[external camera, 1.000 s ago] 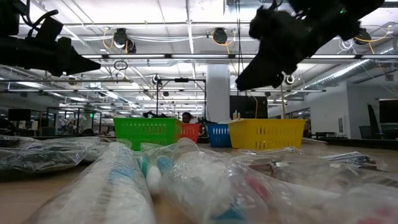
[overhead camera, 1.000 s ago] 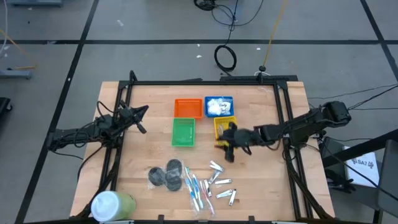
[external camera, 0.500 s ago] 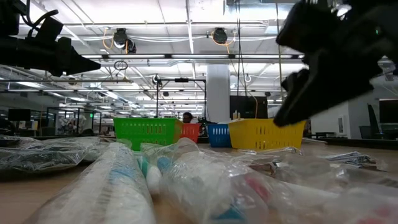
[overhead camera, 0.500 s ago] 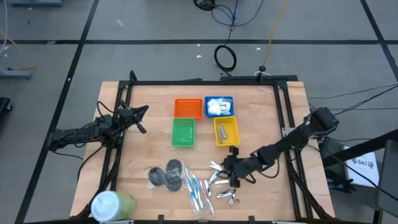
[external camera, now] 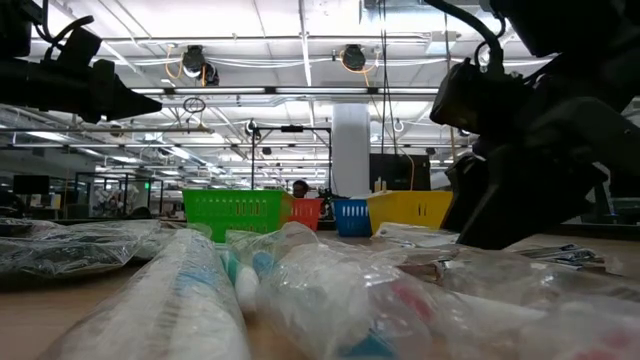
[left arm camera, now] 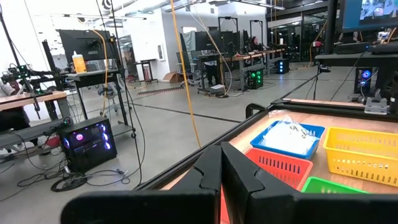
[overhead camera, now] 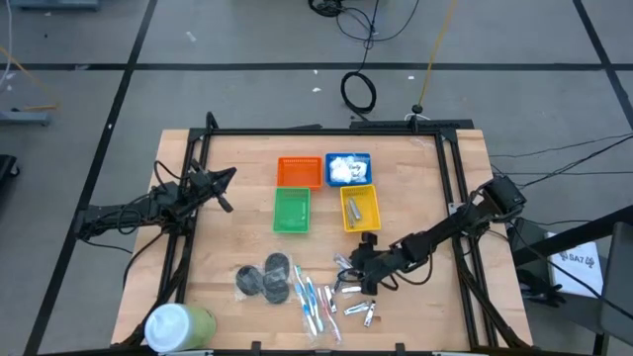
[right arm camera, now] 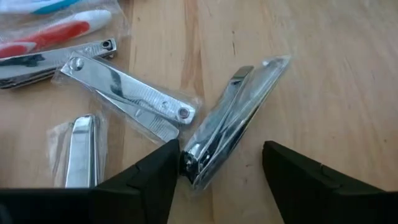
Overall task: Pick & Place Travel size toiletries
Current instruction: Put the silver nail cutter into the yellow bin
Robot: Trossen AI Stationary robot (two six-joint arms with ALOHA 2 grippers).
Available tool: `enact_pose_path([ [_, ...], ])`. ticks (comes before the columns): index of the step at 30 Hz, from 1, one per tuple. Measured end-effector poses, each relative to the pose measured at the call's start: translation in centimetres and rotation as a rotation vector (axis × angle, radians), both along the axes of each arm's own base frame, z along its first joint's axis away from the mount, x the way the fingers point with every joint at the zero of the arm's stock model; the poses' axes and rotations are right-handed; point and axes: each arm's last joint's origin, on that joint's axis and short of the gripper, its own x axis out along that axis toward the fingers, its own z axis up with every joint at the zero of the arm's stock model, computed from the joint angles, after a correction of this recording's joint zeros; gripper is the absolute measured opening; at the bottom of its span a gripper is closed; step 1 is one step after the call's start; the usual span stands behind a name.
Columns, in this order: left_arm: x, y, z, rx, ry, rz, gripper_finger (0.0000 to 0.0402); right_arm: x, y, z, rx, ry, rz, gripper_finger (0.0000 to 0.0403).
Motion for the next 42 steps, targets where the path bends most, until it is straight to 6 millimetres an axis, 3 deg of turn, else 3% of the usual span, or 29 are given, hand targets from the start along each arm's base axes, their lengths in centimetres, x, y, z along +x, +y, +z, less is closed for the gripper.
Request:
enact_pose_path([
  [20, 0.0, 0.0, 0.0, 0.000, 0.000, 0.000, 0.0001, 0.0, -0.1, 0.0, 0.017, 0.002, 0.005, 0.0058],
  [27, 0.0, 0.0, 0.0, 0.000, 0.000, 0.000, 0.0001, -0.3, -0.1, 1.2, 0.021, -0.017, 0.035, 0.0067],
  [42, 0.0, 0.0, 0.0, 0.000, 0.000, 0.000, 0.0001, -1.1, -0.6, 6.4, 0.009, -0.184, 0.066, 0.0063],
])
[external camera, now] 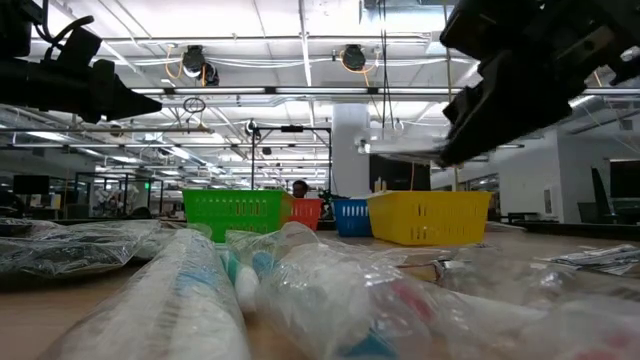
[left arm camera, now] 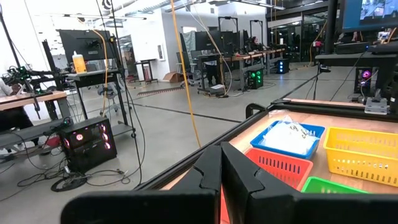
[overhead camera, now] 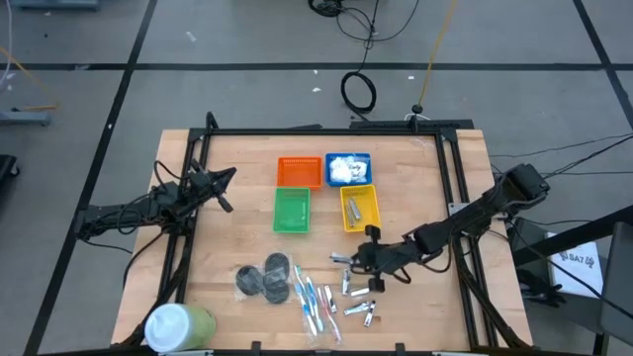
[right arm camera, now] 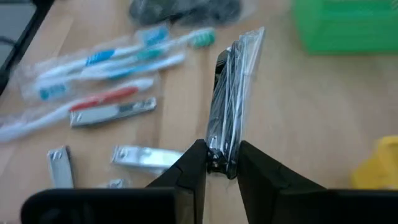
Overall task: Pick & Place Travel size toiletries
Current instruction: Put the silver nail cutter into the yellow bin
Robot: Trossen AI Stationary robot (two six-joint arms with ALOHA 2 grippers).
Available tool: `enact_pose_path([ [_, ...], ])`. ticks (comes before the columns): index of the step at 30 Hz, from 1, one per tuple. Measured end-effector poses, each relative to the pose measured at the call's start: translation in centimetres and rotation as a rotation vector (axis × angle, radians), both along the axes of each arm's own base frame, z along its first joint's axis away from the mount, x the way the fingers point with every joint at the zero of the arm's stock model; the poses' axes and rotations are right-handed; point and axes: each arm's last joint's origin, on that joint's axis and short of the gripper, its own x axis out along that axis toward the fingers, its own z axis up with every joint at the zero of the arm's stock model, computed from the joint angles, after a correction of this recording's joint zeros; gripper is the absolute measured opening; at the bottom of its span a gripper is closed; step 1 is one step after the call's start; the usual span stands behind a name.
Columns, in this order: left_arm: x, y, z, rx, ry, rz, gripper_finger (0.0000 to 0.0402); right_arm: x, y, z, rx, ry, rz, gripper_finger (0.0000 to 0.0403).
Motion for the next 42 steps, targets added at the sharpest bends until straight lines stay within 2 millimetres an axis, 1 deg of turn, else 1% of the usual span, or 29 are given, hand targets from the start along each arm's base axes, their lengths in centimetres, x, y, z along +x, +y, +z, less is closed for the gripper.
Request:
enact_pose_path([
  [4, 0.0, 0.0, 0.0, 0.000, 0.000, 0.000, 0.0001, -0.5, -0.4, 0.9, -0.036, -0.014, -0.046, 0.0061],
  [8, 0.0, 0.0, 0.0, 0.000, 0.000, -0.001, 0.0001, -1.1, -1.1, 1.7, -0.056, -0.015, -0.129, 0.0063],
  [13, 0.0, 0.0, 0.0, 0.000, 0.000, 0.000, 0.0001, -1.8, -2.7, 2.3, -0.045, 0.007, -0.273, 0.0061],
  [16, 0.0, 0.0, 0.0, 0.000, 0.000, 0.000, 0.0001, -2.1, -3.8, 2.6, -0.075, 0.027, -0.347, 0.0062],
  [22, 0.0, 0.0, 0.0, 0.000, 0.000, -0.001, 0.0001, -2.4, -6.5, 2.2, -0.128, 0.118, -0.448, 0.0062],
  [26, 0.0, 0.0, 0.0, 0.000, 0.000, 0.000, 0.0001, -2.7, -8.2, 1.1, -0.138, 0.159, -0.507, 0.0064],
  [29, 0.0, 0.0, 0.0, 0.000, 0.000, 0.000, 0.0001, -3.1, -9.1, 0.3, -0.143, 0.185, -0.542, 0.0064],
  [34, 0.0, 0.0, 0.0, 0.000, 0.000, 0.000, 0.0001, -3.5, -9.5, -0.6, -0.132, 0.179, -0.558, 0.0068],
  [42, 0.0, 0.0, 0.0, 0.000, 0.000, 0.000, 0.0001, -3.1, -9.2, -0.6, -0.075, 0.143, -0.512, 0.0073],
])
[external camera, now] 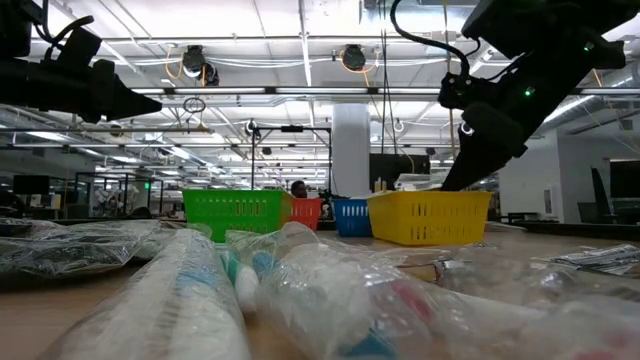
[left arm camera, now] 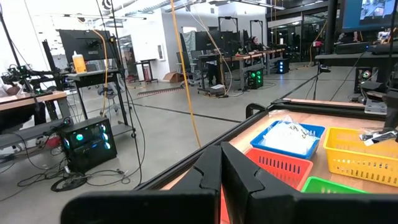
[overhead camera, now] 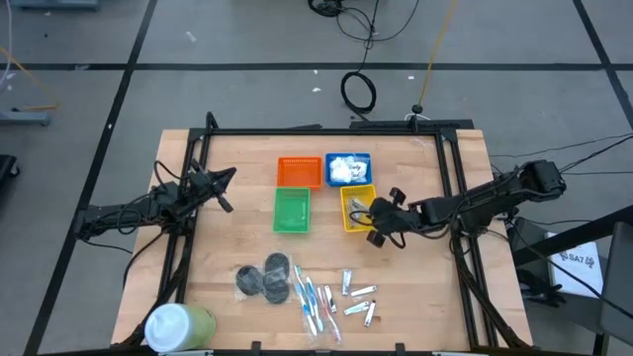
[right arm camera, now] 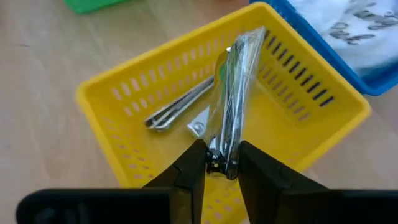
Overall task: Pick & Place Travel size toiletries
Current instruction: Put the silver nail cutter into the yellow bin
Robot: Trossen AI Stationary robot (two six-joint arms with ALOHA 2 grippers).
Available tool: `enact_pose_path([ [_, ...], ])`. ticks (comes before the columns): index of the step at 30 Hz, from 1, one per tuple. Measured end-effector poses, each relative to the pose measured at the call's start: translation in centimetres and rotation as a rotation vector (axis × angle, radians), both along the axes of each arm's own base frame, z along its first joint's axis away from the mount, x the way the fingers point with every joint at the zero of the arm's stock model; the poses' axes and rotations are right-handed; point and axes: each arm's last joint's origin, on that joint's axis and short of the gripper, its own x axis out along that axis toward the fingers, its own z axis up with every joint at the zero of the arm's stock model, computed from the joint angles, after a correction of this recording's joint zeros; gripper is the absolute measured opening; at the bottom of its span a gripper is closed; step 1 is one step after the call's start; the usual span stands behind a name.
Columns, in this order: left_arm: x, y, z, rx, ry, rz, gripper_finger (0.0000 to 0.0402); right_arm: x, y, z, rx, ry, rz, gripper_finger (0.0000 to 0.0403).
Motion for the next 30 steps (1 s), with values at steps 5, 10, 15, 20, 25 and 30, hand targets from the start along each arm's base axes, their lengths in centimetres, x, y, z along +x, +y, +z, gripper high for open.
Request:
enact_pose_path([
  [5, 0.0, 0.0, 0.0, 0.000, 0.000, 0.000, 0.0001, 0.3, 0.1, 0.2, 0.007, -0.030, 0.035, 0.0094],
  [10, 0.0, 0.0, 0.0, 0.000, 0.000, 0.000, 0.0001, 0.5, 0.2, 0.4, 0.024, -0.063, 0.020, 0.0136],
  [15, 0.0, 0.0, 0.0, 0.000, 0.000, 0.000, 0.0001, 0.9, 0.6, 0.8, 0.037, -0.115, 0.081, 0.0167],
  [20, 0.0, 0.0, 0.0, 0.000, 0.000, 0.000, 0.0001, 1.8, 2.7, 2.2, 0.109, -0.257, 0.360, 0.0170],
  [25, 0.0, 0.0, 0.0, 0.000, 0.000, 0.000, 0.0001, 1.8, 6.4, 4.0, 0.147, -0.429, 0.595, 0.0163],
  [30, 0.0, 0.0, 0.0, 0.000, 0.000, 0.000, 0.0001, 1.5, 10.9, 7.6, 0.145, -0.447, 0.757, 0.0168],
])
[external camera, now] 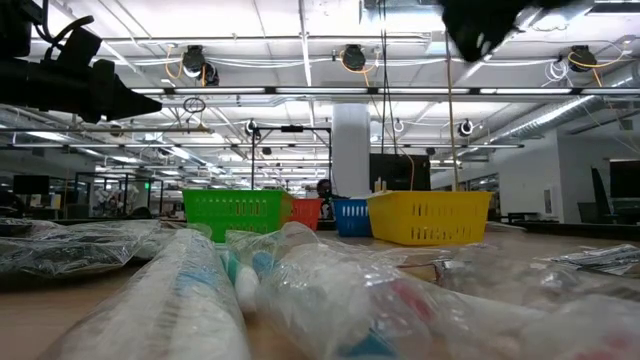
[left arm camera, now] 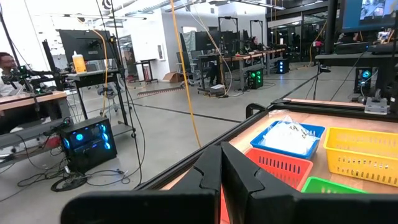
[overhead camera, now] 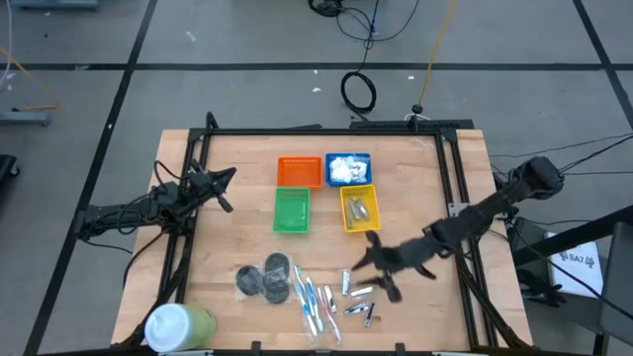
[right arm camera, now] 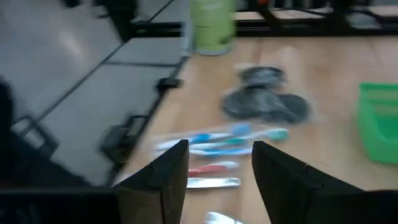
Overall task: Pick & Place Travel size toiletries
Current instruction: Put the silver nail cutter into the yellow bin
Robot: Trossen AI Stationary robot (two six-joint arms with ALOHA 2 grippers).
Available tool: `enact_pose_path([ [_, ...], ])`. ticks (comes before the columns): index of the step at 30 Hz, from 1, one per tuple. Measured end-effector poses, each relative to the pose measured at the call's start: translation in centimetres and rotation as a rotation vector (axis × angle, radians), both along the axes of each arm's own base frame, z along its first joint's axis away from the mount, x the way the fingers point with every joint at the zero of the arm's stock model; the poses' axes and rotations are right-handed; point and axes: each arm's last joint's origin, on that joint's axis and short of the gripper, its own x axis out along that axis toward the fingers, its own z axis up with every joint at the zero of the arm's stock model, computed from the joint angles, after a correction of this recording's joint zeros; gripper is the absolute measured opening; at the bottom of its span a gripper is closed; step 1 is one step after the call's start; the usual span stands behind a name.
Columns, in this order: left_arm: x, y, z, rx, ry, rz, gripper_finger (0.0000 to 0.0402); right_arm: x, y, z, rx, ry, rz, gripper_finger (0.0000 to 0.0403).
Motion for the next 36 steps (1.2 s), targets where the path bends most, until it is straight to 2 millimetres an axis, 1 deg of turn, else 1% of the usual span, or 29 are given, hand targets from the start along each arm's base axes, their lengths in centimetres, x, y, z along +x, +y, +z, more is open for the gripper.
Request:
enact_pose_path([
  [2, 0.0, 0.0, 0.0, 0.000, 0.000, 0.000, 0.0001, -0.3, 1.6, 1.7, -0.048, 0.014, 0.013, 0.0170],
  [4, 0.0, 0.0, 0.0, 0.000, 0.000, 0.000, 0.0001, -0.5, 3.1, 3.0, -0.120, 0.044, 0.000, 0.0171],
  [5, 0.0, 0.0, 0.0, 0.000, 0.000, 0.000, 0.0001, -0.7, 3.8, 3.3, -0.159, 0.064, -0.010, 0.0171],
  [7, 0.0, 0.0, 0.0, 0.000, 0.000, 0.000, 0.0001, -1.0, 4.9, 3.1, -0.231, 0.107, -0.019, 0.0171],
  [9, 0.0, 0.0, 0.0, 0.000, 0.000, 0.000, 0.0001, -0.9, 5.8, 2.0, -0.280, 0.146, -0.012, 0.0171],
  [13, 0.0, 0.0, 0.0, 0.000, 0.000, 0.000, 0.0001, -0.5, 6.5, -1.4, -0.325, 0.245, -0.016, 0.0171],
  [17, 0.0, 0.0, 0.0, 0.000, 0.000, 0.000, 0.0001, -0.7, 6.1, -5.0, -0.343, 0.355, -0.059, 0.0171],
  [22, 0.0, 0.0, 0.0, 0.000, 0.000, 0.000, 0.0001, -1.5, 5.3, -8.1, -0.330, 0.445, -0.120, 0.0171],
  [25, 0.0, 0.0, 0.0, 0.000, 0.000, 0.000, 0.0001, -1.8, 5.0, -9.4, -0.304, 0.455, -0.139, 0.0172],
  [29, 0.0, 0.0, 0.0, 0.000, 0.000, 0.000, 0.0001, -1.9, 4.9, -10.8, -0.226, 0.436, -0.104, 0.0172],
  [32, 0.0, 0.0, 0.0, 0.000, 0.000, 0.000, 0.0001, -1.9, 4.8, -11.5, -0.188, 0.419, -0.090, 0.0172],
  [36, 0.0, 0.0, 0.0, 0.000, 0.000, 0.000, 0.0001, -2.1, 4.3, -12.2, -0.187, 0.433, -0.103, 0.0172],
])
